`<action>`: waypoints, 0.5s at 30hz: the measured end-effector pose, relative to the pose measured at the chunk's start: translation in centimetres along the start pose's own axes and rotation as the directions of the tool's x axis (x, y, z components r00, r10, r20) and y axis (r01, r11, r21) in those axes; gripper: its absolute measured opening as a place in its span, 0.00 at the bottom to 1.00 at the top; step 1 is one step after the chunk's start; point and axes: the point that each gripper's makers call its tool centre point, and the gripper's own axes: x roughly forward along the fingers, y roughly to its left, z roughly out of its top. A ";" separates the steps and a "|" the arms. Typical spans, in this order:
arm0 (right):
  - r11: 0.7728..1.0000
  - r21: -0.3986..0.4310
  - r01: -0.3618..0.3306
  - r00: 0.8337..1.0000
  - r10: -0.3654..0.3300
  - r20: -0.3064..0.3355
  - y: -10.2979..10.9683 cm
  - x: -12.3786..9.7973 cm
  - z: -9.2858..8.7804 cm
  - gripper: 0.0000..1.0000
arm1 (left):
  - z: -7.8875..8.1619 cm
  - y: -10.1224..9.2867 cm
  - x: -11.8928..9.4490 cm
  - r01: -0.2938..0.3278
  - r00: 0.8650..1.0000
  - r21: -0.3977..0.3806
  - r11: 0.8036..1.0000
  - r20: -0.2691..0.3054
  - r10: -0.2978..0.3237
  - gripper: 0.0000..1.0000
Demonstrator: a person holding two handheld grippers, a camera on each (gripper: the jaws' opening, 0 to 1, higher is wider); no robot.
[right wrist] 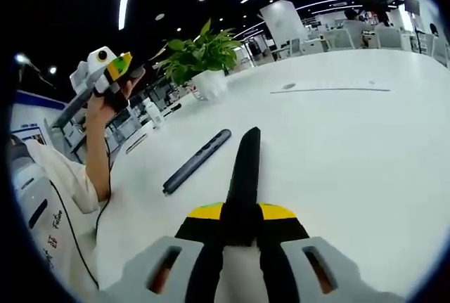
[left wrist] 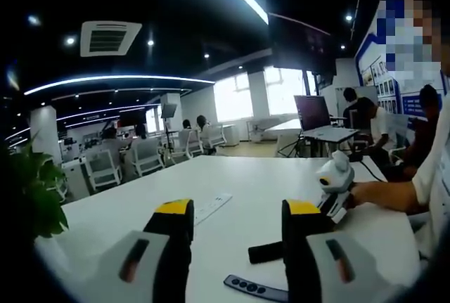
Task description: Pflip the remote and laser pointer to the front side, press the buttons, and align them neatly on the table
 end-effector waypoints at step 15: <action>0.991 -0.086 -0.102 0.995 0.101 -0.017 1.4 -0.5 -0.3 0.35 | 1.3 0.0 -0.9 -0.015 1.000 0.031 0.999 0.023 0.014 0.51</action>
